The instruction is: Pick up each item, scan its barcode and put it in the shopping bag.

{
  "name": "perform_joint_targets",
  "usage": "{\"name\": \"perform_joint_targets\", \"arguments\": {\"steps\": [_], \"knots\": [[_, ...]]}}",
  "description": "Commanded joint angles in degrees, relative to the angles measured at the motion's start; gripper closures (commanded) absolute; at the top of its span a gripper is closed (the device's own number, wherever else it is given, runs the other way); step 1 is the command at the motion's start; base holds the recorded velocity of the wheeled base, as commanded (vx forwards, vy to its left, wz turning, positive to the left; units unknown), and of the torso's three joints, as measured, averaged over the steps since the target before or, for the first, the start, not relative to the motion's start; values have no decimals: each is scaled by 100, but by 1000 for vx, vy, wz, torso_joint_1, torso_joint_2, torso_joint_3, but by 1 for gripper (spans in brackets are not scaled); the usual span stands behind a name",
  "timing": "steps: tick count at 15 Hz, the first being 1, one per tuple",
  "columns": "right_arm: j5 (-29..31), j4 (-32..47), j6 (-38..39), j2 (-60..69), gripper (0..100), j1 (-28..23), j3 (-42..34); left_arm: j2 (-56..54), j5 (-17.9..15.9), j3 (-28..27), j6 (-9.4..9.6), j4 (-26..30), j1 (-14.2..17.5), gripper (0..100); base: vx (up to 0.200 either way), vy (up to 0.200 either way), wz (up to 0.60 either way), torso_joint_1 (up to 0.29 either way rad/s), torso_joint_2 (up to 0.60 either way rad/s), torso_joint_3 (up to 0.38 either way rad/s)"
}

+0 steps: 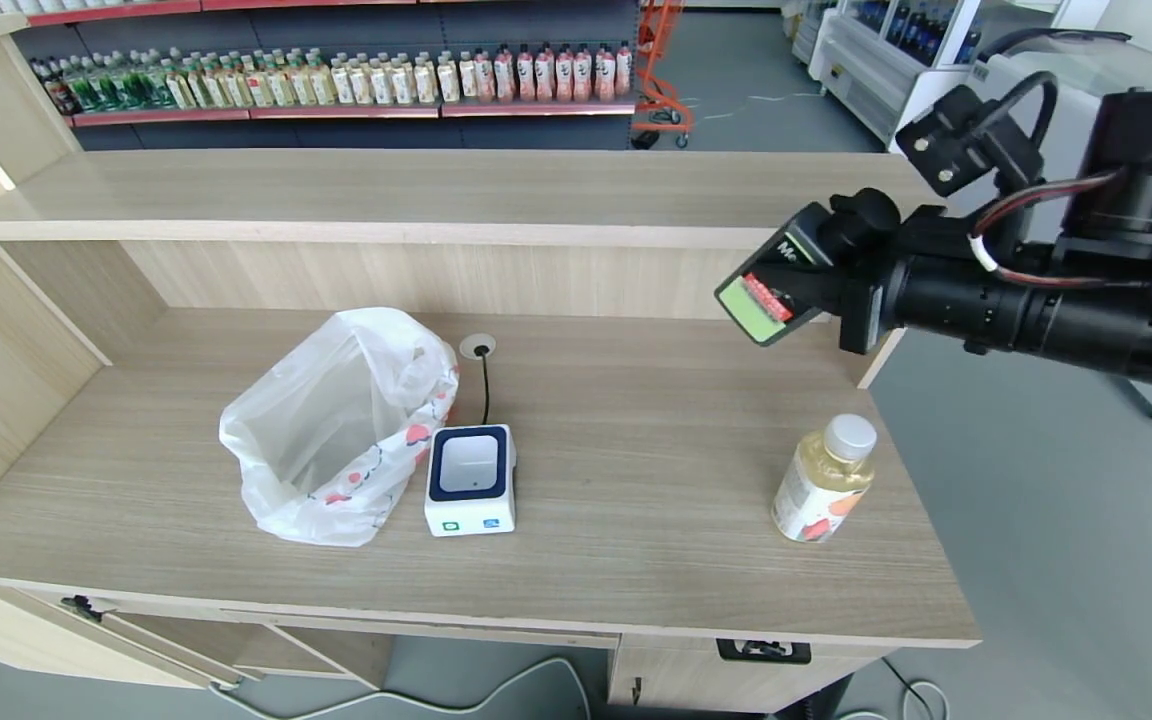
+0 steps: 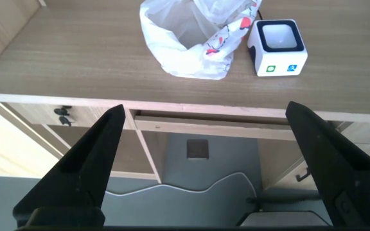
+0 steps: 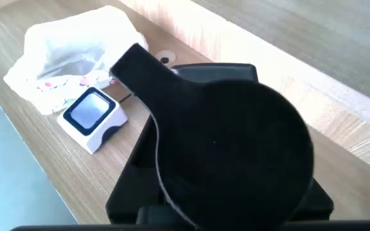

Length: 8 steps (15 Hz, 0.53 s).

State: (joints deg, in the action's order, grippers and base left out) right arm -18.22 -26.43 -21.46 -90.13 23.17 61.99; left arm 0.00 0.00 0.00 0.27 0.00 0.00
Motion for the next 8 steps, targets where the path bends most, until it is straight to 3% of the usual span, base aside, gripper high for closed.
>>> {"name": "perform_joint_targets", "arguments": {"steps": [1, 2, 3, 5, 6, 8], "knots": [[-586, -11, -2442, 2052, 100, -111, -1611, 9, 0, 0, 0, 0, 0, 0, 0, 0, 0, 0, 0, 0], [-920, 15, -3840, 2403, 100, -138, -1831, 9, 0, 0, 0, 0, 0, 0, 0, 0, 0, 0, 0, 0], [-1561, 6, -4894, 2640, 100, -67, -1822, 9, 0, 0, 0, 0, 0, 0, 0, 0, 0, 0, 0, 0], [-2106, -143, -6547, 2746, 100, -76, -1760, 9, 0, 0, 0, 0, 0, 0, 0, 0, 0, 0, 0, 0], [-2502, -495, -7856, 2895, 100, -76, -1725, 9, 0, 0, 0, 0, 0, 0, 0, 0, 0, 0, 0, 0], [-3161, -723, -9104, 2974, 100, 3, -1716, 9, 0, 0, 0, 0, -9, 0, 0, 0, 0, 0, 0, 0]]}}
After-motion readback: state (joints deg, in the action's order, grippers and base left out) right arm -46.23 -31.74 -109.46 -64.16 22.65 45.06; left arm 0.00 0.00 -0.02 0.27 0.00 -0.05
